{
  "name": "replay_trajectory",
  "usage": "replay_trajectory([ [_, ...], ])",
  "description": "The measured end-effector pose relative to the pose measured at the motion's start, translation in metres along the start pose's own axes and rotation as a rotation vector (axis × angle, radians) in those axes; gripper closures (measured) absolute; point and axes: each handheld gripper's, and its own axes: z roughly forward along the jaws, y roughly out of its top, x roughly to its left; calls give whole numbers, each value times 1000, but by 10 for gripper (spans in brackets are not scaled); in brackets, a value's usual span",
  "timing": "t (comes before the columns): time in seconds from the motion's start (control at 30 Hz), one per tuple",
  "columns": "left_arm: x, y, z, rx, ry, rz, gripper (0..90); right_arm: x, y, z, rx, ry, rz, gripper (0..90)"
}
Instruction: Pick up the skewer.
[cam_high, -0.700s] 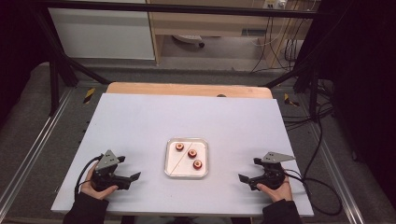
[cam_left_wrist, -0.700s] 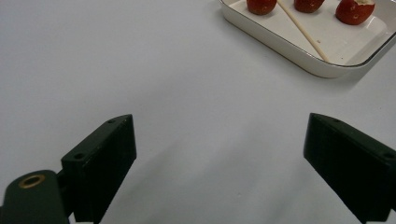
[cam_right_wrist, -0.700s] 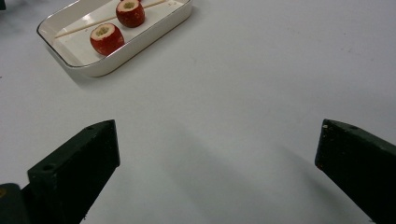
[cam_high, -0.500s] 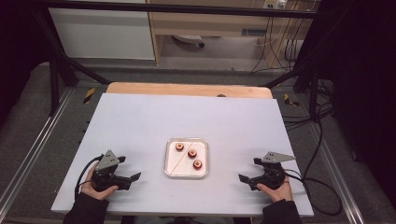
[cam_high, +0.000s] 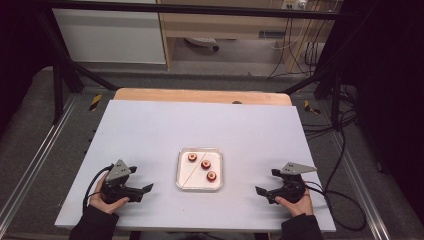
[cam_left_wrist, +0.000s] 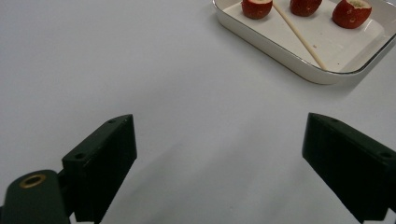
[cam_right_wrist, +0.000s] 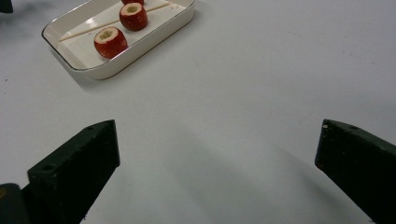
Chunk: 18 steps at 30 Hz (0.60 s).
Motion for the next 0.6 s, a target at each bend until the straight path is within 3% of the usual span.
replay_trajectory([
  [0.6, -13, 15, 6, -1, -8, 3, 95, 0, 0, 0, -2, -2, -4, 4],
])
